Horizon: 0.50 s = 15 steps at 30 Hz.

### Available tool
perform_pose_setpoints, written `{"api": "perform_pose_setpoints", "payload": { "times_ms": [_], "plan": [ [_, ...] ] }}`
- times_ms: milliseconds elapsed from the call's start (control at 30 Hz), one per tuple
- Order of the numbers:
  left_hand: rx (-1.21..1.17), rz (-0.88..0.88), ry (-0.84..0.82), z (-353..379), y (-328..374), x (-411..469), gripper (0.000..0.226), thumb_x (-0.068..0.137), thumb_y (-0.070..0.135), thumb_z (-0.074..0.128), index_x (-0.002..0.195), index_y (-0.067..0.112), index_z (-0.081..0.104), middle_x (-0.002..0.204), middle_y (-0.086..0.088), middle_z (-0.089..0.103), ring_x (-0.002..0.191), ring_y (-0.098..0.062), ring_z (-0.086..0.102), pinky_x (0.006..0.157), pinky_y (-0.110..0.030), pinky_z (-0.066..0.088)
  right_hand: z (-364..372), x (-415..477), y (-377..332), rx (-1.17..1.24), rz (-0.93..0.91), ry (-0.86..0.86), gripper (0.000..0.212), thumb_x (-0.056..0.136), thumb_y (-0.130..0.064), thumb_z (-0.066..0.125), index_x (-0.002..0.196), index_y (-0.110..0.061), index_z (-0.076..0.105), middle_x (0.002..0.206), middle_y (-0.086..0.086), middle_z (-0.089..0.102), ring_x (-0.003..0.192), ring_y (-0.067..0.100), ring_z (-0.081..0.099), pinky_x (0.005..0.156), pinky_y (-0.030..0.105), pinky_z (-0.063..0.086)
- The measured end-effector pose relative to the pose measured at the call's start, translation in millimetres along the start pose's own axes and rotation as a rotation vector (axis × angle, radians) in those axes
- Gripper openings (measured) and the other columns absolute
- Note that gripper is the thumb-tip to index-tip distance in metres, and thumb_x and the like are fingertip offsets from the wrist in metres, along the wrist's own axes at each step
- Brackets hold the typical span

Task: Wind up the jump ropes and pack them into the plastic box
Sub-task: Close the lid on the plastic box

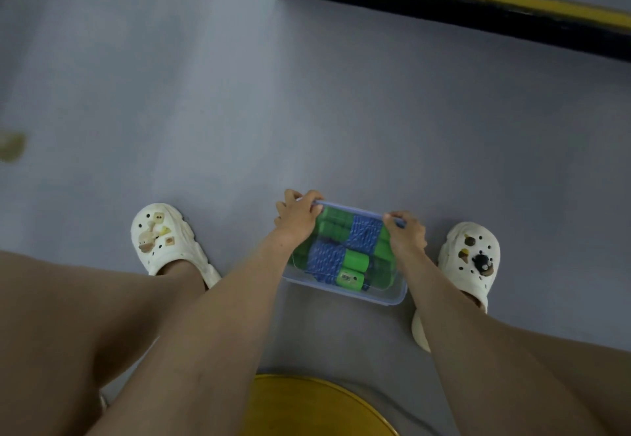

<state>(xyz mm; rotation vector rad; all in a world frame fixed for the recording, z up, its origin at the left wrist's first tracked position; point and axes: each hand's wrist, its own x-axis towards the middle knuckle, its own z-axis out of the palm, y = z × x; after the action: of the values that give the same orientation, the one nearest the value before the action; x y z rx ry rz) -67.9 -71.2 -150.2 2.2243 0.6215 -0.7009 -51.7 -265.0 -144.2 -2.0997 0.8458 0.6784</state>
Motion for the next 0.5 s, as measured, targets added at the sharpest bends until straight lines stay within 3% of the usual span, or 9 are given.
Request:
{"api": "perform_pose_setpoints", "payload": {
  "times_ms": [100,167,233,333,400,500],
  "plan": [
    [0.018,-0.006,-0.034,-3.9,2.3,3.8,0.025,0.101,0.031,0.039,0.12,0.028,0.056,0.124,-0.008,0.032,0.116,-0.031,0.032,0.105,-0.043,0.03,-0.1,2.0,-0.5,-0.011,-0.023,0.008,0.029,0.09,-0.044,0.057,0.115,-0.028,0.054,0.134,0.013,0.042,0.117,0.039,0.046,0.102,0.051,0.039],
    [0.032,0.013,-0.053,-8.5,1.5,5.3,0.028,0.101,0.032,0.041,0.124,0.029,0.055,0.125,-0.008,0.033,0.118,-0.03,0.032,0.106,-0.041,0.029,0.4,2.4,0.0,0.04,-0.025,0.039,0.053,0.091,-0.043,0.054,0.138,-0.025,0.035,0.143,0.014,0.025,0.12,0.04,0.044,0.104,0.051,0.035],
    [0.035,0.024,-0.063,-11.5,-2.8,5.5,0.03,0.1,0.032,0.043,0.127,0.029,0.055,0.126,-0.009,0.035,0.12,-0.03,0.034,0.106,-0.04,0.03,-0.1,-3.4,0.5,0.063,0.012,0.069,0.06,0.095,-0.043,0.048,0.145,-0.021,0.024,0.148,0.015,0.016,0.125,0.039,0.04,0.104,0.047,0.035],
    [-0.004,-0.014,0.033,-15.6,-16.5,5.5,0.032,0.099,0.029,0.045,0.129,0.027,0.057,0.128,-0.013,0.039,0.121,-0.032,0.04,0.106,-0.036,0.031,-8.5,-16.8,0.5,-0.056,0.181,0.093,0.057,0.101,-0.042,0.029,0.147,-0.009,0.02,0.149,0.021,0.021,0.133,0.04,0.03,0.106,0.045,0.028],
    [-0.093,-0.117,0.126,-21.9,-29.5,5.9,0.034,0.096,0.025,0.048,0.129,0.024,0.058,0.129,-0.017,0.042,0.12,-0.034,0.045,0.106,-0.033,0.031,-12.2,-26.6,2.4,-0.149,0.28,0.006,0.053,0.104,-0.033,0.018,0.149,-0.003,0.017,0.15,0.023,0.025,0.136,0.038,0.028,0.109,0.045,0.025],
    [-0.258,-0.326,0.221,-31.3,-51.2,7.8,0.033,0.092,0.025,0.051,0.123,0.023,0.061,0.129,-0.02,0.05,0.111,-0.036,0.053,0.105,-0.037,0.039,-0.5,-41.1,5.8,-0.13,0.269,-0.225,0.054,0.104,-0.037,0.024,0.144,-0.002,0.031,0.138,0.023,0.044,0.125,0.038,0.047,0.101,0.046,0.041]
  ]
}}
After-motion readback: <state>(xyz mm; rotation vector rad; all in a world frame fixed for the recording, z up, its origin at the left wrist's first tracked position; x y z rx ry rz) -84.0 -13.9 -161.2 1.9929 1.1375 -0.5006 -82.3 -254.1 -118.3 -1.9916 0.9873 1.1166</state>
